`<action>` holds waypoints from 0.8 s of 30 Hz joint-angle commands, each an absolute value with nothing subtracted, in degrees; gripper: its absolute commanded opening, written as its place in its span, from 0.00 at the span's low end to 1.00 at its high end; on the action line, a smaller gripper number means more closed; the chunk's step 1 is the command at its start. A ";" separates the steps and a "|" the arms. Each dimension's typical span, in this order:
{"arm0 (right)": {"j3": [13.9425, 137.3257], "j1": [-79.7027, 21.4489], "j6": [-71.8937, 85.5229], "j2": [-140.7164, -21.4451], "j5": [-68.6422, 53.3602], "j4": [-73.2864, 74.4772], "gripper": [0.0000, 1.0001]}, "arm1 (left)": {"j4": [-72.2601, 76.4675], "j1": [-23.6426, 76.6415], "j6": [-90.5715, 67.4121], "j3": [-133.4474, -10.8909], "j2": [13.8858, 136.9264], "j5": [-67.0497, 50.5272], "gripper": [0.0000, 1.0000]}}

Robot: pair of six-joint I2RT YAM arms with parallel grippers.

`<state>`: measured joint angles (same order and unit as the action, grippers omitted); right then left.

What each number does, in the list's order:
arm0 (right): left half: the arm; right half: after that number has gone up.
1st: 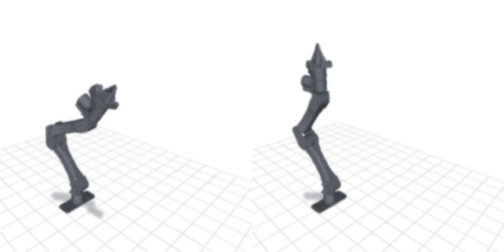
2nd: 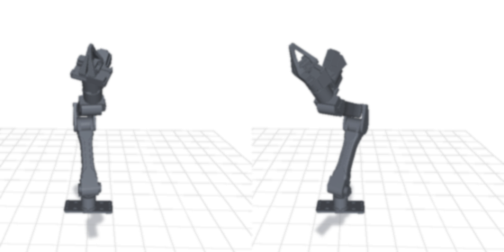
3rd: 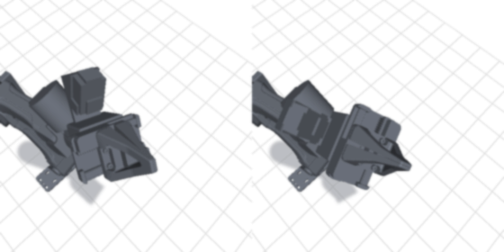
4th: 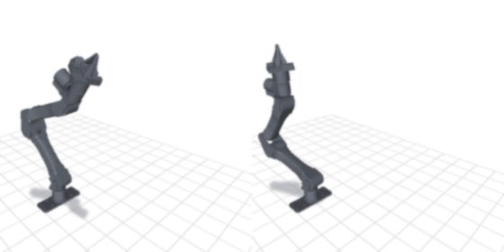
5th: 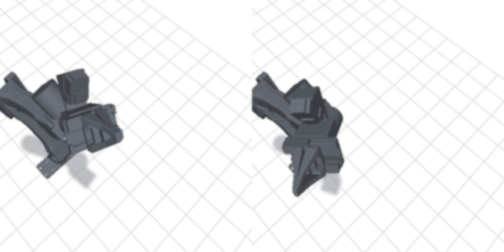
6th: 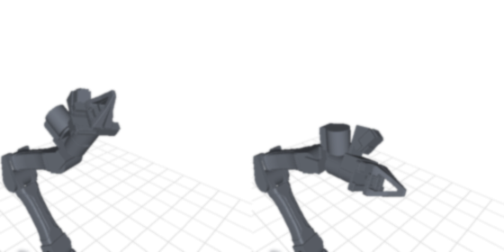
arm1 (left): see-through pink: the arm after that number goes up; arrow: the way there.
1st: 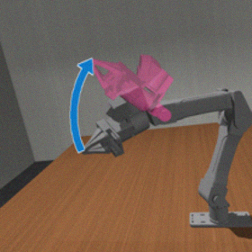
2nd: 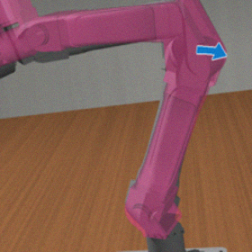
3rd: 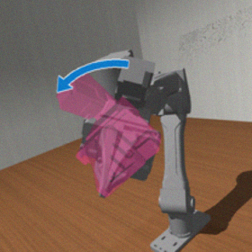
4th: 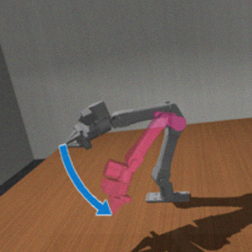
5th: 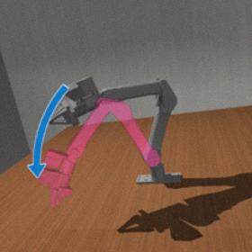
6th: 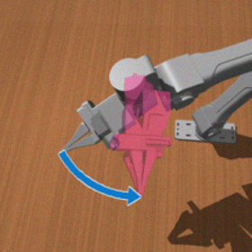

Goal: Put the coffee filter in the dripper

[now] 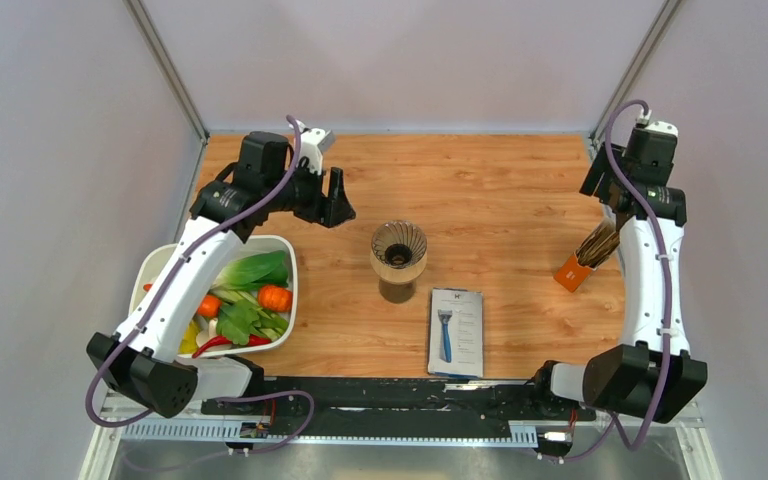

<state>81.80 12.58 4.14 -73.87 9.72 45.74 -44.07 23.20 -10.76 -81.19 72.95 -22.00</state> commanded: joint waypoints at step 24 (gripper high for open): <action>63.55 16.70 23.03 -61.81 14.26 40.06 0.40 | -49.05 23.19 -7.77 -88.89 78.14 -24.53 0.77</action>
<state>65.63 16.69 20.43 -62.48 14.81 42.09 -49.08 23.22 -8.01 -85.58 77.49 -22.85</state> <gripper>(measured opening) 0.409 0.764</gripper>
